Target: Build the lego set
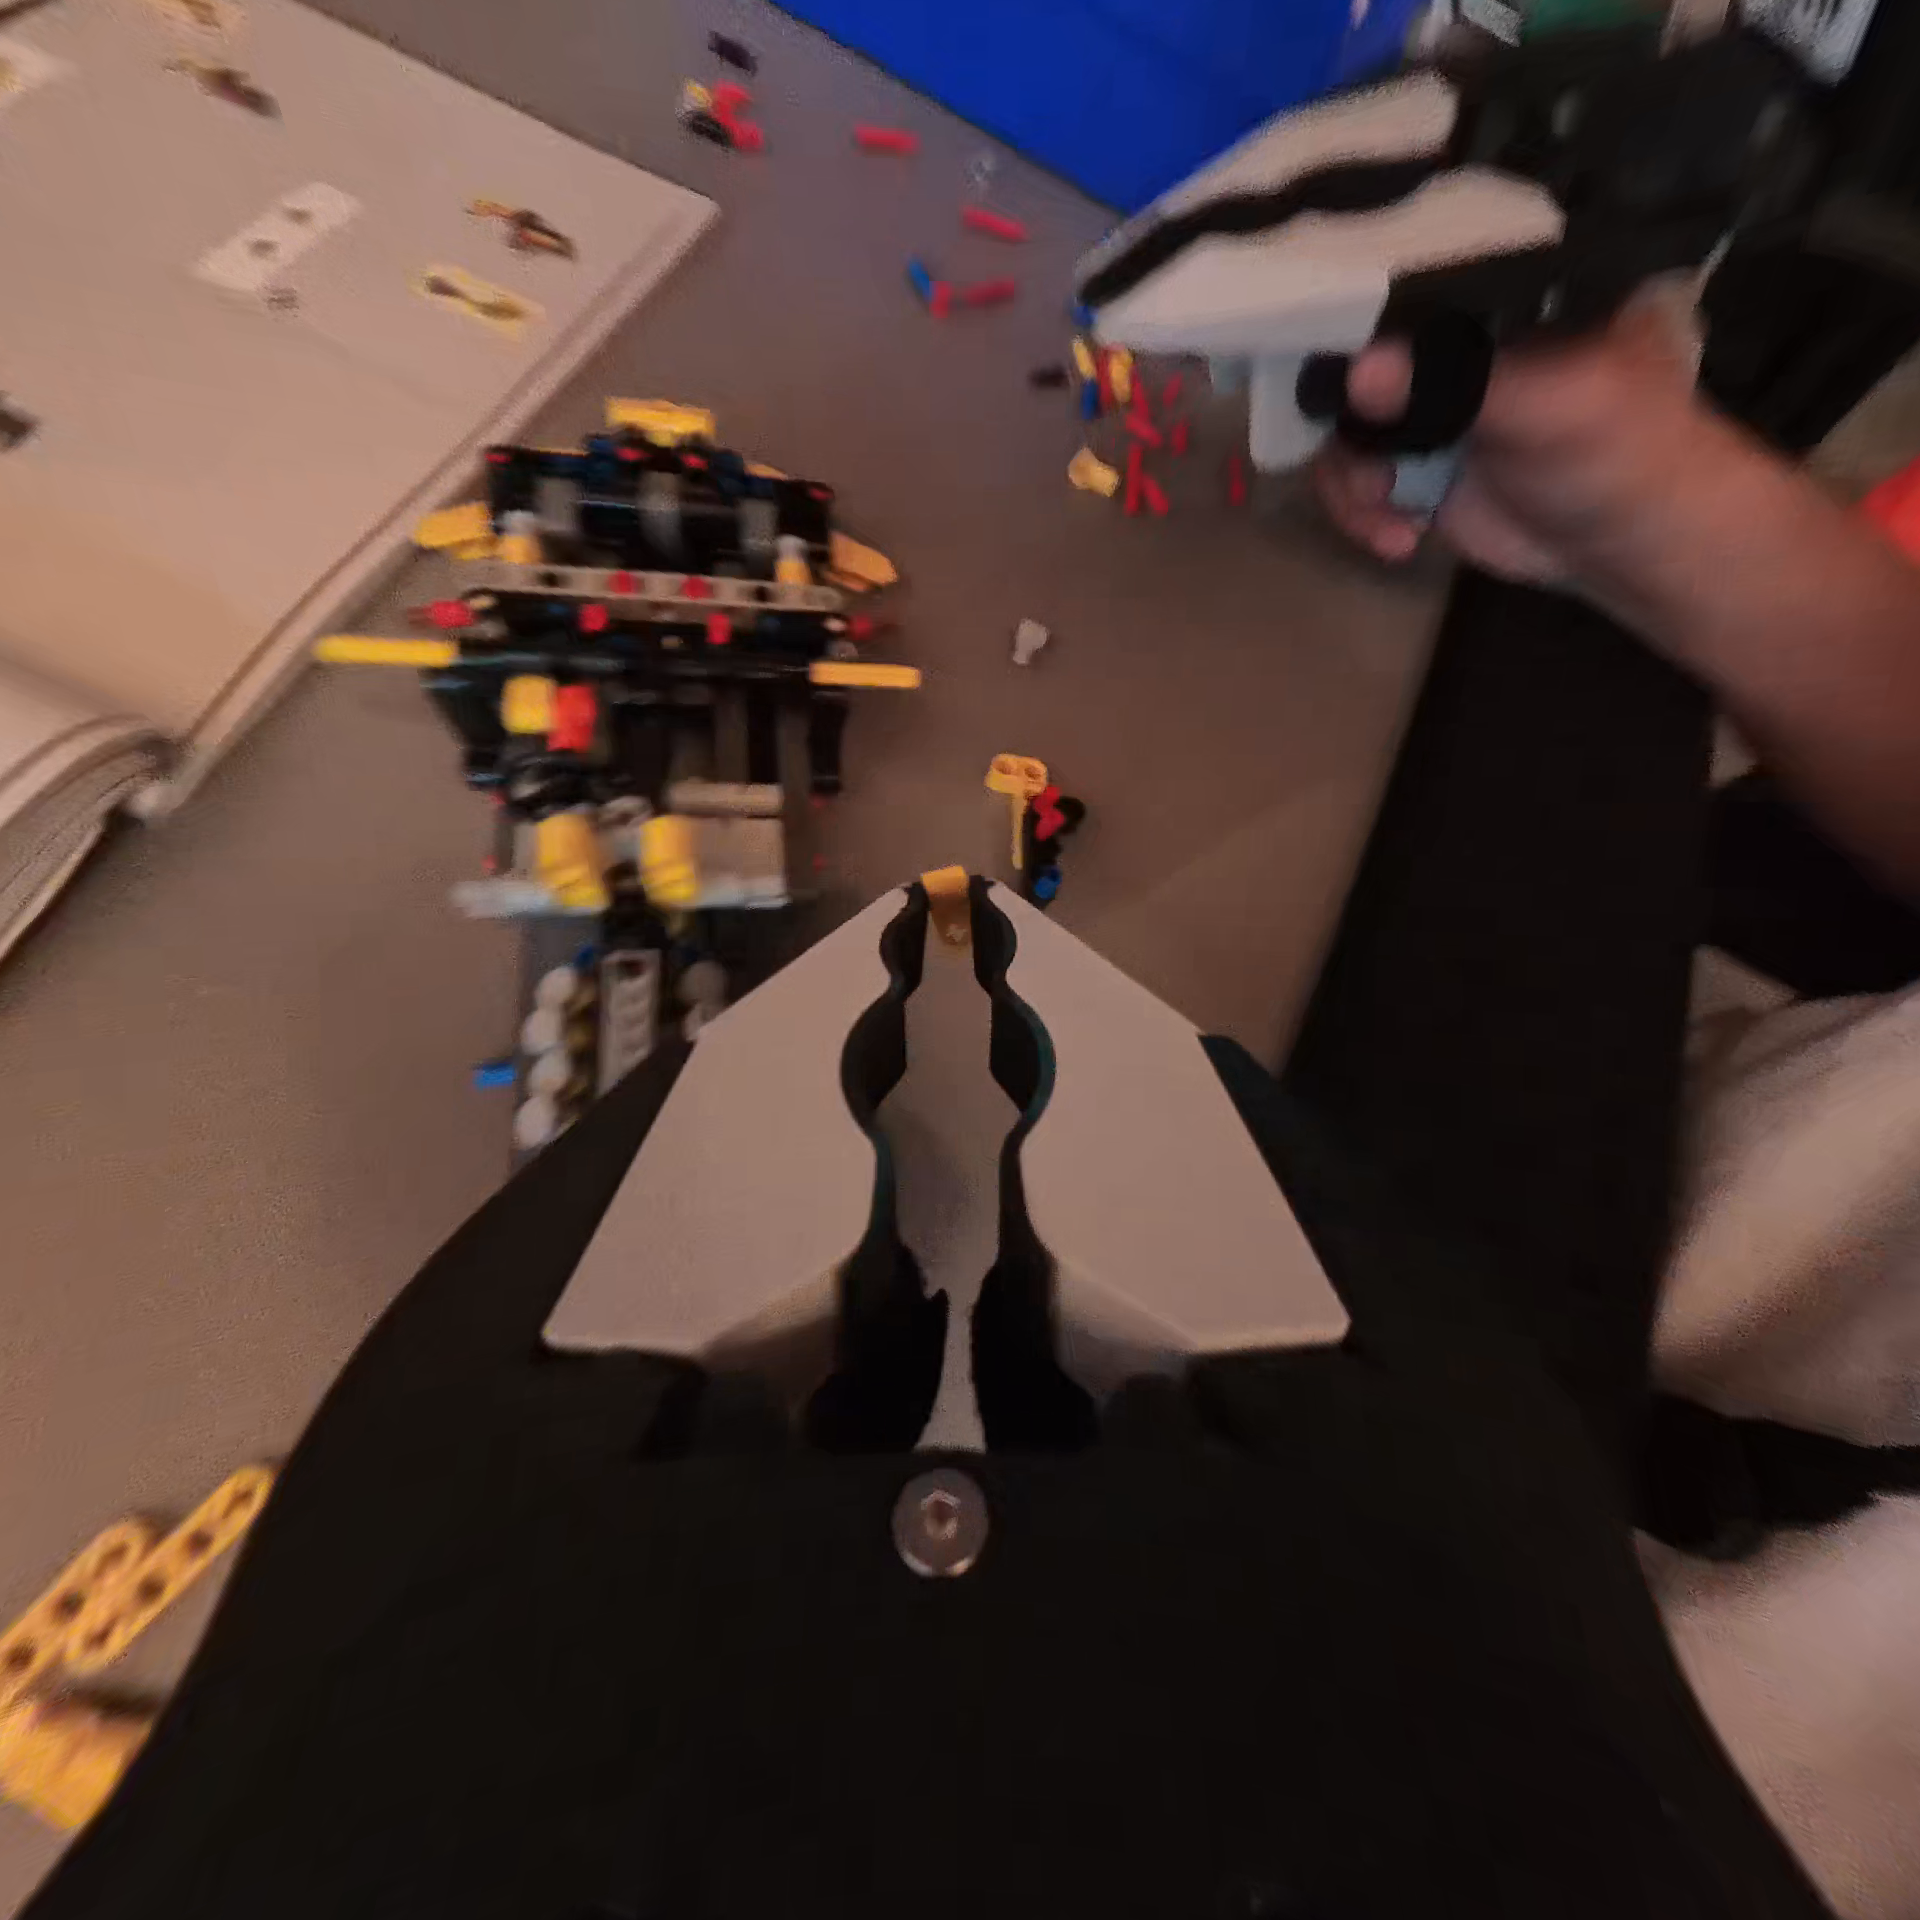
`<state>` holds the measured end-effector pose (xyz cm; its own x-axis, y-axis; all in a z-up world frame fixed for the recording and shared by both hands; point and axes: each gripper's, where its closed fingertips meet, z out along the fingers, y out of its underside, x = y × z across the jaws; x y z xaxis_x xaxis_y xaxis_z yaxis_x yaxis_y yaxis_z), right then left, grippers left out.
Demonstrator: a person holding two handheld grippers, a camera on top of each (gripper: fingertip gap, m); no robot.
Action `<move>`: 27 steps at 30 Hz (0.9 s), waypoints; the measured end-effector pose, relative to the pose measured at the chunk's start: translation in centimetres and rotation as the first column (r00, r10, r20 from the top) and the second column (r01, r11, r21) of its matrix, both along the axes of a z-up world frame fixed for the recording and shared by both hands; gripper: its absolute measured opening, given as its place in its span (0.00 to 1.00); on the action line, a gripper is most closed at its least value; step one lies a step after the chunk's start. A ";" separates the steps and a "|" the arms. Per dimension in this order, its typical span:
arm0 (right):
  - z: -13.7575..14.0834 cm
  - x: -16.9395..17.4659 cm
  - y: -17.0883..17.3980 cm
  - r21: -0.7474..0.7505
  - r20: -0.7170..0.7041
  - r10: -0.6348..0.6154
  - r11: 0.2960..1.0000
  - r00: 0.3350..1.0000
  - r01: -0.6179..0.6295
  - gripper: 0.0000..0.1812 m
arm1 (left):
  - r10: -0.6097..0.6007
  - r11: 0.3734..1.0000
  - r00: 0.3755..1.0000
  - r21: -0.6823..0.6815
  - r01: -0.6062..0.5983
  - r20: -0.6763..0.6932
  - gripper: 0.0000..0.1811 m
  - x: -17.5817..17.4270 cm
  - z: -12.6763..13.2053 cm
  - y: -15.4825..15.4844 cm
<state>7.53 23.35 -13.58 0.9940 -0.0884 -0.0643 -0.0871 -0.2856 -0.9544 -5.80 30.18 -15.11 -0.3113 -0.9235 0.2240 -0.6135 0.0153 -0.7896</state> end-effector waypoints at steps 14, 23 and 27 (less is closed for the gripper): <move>0.1 -0.4 -0.1 0.008 -0.003 0.018 1.000 1.000 -0.018 0.06 | -0.038 0.985 0.994 0.163 0.055 -0.102 0.14 1.2 -4.3 -2.3; 0.0 0.0 0.0 0.001 -0.003 0.004 1.000 1.000 -0.004 0.06 | 0.002 0.999 0.995 -0.050 0.003 0.102 0.41 3.3 3.8 0.0; 1.3 0.9 0.2 0.050 -0.081 -0.067 0.996 0.994 0.071 0.07 | 0.092 0.994 0.978 0.036 -0.100 0.189 0.60 5.2 7.1 5.2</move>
